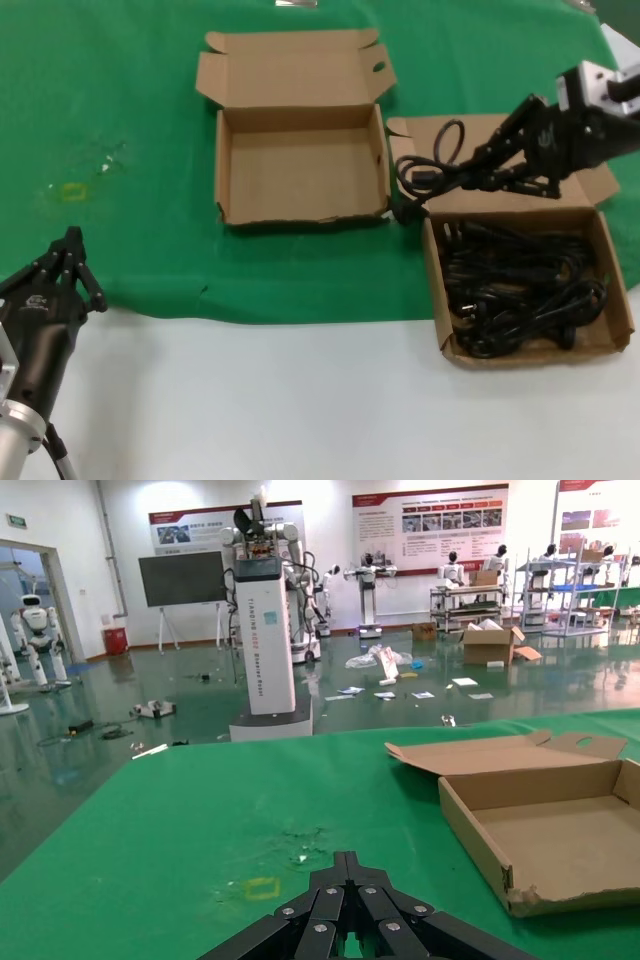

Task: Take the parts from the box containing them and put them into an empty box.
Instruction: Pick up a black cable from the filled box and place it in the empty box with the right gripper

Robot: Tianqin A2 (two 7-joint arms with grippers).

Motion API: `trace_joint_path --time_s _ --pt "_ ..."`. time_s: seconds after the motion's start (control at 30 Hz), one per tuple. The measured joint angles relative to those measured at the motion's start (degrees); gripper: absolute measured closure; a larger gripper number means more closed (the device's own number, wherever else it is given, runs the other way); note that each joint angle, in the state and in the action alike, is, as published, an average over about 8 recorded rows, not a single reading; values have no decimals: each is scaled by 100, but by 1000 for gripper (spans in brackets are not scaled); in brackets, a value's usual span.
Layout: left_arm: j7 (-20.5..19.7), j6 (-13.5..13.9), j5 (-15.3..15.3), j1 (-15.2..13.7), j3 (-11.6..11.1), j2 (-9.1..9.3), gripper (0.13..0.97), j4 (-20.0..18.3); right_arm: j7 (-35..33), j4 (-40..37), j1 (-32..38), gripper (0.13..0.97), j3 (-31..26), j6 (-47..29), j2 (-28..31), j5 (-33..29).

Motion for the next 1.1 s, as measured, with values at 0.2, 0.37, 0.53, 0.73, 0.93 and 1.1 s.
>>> trace_joint_path --time_s 0.2,0.37,0.53,0.73,0.93,1.1 --pt "0 0 0 0 0 0 953 0 -360 -762 412 880 -55 115 -391 -54" --pt "0 0 0 0 0 0 953 0 -812 -1616 728 880 -15 330 -794 -29" --pt "0 0 0 0 0 0 953 0 -1362 -2534 984 880 112 684 -1245 59" --pt "0 0 0 0 0 0 953 0 -1861 -3204 1095 880 310 1207 -1670 194" --pt "0 0 0 0 0 0 953 0 -2190 -3444 997 880 470 1740 -2013 299" --pt "0 0 0 0 0 0 953 0 -2418 -3512 845 881 558 2153 -2268 347"
